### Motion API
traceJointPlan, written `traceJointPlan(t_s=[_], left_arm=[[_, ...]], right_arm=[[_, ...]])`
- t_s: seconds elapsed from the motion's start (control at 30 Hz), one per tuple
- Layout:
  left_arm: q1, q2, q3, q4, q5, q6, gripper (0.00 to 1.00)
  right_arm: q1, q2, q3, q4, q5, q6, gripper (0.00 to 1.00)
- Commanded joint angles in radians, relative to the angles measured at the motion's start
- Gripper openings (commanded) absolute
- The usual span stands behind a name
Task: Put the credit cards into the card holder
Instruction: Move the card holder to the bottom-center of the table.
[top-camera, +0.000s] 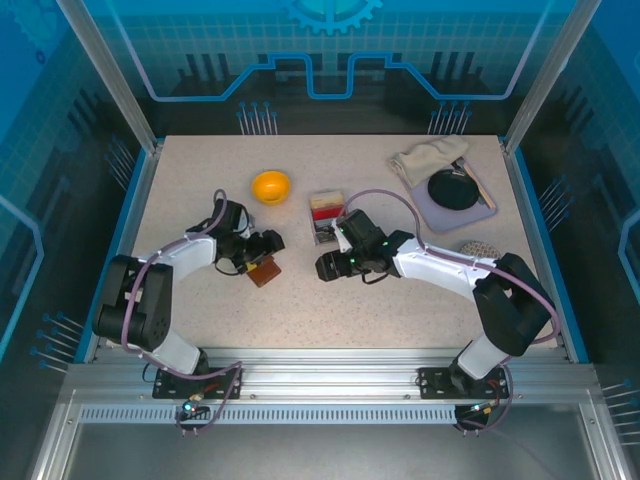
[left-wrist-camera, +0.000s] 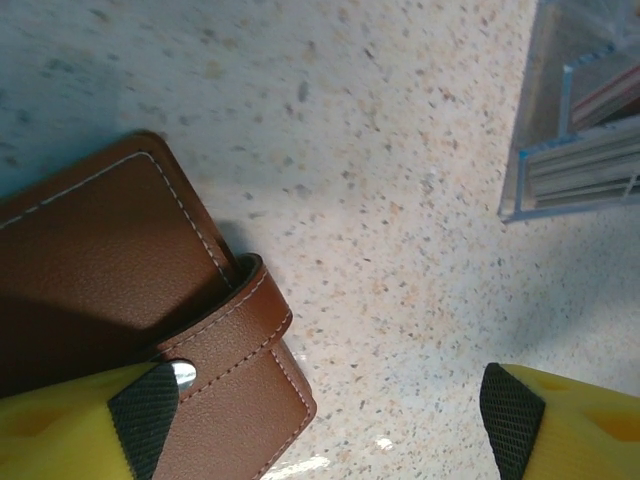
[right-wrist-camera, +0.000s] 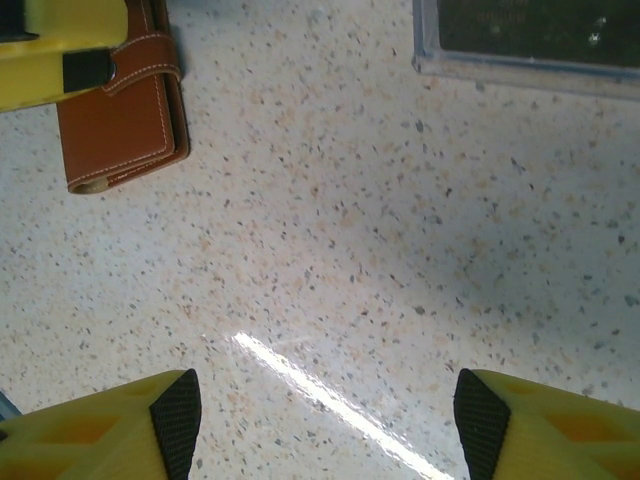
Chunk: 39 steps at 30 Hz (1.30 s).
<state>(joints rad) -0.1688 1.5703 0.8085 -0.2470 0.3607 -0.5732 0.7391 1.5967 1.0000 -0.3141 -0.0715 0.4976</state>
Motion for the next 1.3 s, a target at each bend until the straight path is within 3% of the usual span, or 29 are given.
traceJointPlan(t_s=[0.0,0.37,0.5,0.7,0.83,0.93,1.03,1.17,1.27], left_arm=[[-0.067,0.052,-0.049,0.019,0.060,-0.008,0.83],[-0.376,0.149,-0.100,0.272,0.015,-0.142,0.80],[-0.416,0.162,-0.101,0.289,0.020,-0.171,0.80],[-0.401,0.063,-0.136,0.280,-0.005,-0.207,0.82],[-0.396,-0.061,-0.034,0.042,-0.083,-0.112,0.85],[-0.385,-0.161,-0.045,0.017,-0.129,-0.112,0.87],[-0.314,-0.273,-0.103,0.015,-0.154,-0.150,0.87],[-0.175,-0.412,-0.223,0.017,-0.122,-0.199,0.87],[-0.122,-0.473,-0.279,0.004,-0.092,-0.219,0.86]], right_arm=[[-0.005,-0.035,-0.020,-0.011,-0.007,0.022,0.69],[-0.020,-0.130,-0.081,-0.057,0.081,0.149,0.65],[-0.021,-0.137,-0.089,-0.072,0.112,0.184,0.65],[-0.016,-0.155,-0.060,-0.137,0.191,0.201,0.64],[-0.013,-0.139,-0.017,-0.130,0.148,0.161,0.64],[-0.015,-0.104,0.011,-0.121,0.143,0.154,0.61],[-0.012,-0.057,0.046,-0.086,0.098,0.138,0.56],[0.025,0.037,0.150,-0.093,0.071,0.096,0.54],[0.057,0.116,0.229,-0.102,0.032,0.061,0.51]])
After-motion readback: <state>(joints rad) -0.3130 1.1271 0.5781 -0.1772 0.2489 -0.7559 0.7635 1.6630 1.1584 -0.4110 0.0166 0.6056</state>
